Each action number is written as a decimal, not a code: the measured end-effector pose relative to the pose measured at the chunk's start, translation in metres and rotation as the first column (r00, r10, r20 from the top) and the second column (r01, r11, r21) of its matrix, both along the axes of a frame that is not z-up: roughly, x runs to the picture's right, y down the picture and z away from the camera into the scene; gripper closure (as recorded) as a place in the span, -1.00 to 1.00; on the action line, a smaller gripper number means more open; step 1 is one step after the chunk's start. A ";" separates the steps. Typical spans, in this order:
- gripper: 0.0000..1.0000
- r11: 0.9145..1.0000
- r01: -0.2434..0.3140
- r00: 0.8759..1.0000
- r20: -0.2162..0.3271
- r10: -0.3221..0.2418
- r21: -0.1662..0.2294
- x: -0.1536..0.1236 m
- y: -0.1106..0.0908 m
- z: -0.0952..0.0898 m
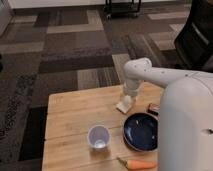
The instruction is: Place the white sponge in the ceramic cup
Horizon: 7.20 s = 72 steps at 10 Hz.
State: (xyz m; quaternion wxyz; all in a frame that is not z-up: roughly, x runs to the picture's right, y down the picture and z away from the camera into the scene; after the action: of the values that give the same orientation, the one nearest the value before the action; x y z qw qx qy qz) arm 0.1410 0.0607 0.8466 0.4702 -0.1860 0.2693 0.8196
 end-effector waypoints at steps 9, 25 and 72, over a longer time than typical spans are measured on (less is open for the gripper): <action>1.00 0.968 0.224 0.973 0.037 -0.230 0.113 -0.043 -0.026 -0.074; 1.00 0.894 0.356 0.882 0.217 -0.417 0.271 -0.129 -0.029 -0.144; 1.00 0.681 0.627 0.520 0.448 -0.727 0.378 -0.182 0.064 -0.241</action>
State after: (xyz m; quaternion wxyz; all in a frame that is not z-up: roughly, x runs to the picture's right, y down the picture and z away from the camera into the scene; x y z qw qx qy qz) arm -0.0405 0.1248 0.6054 0.8232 -0.2594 0.0978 0.4954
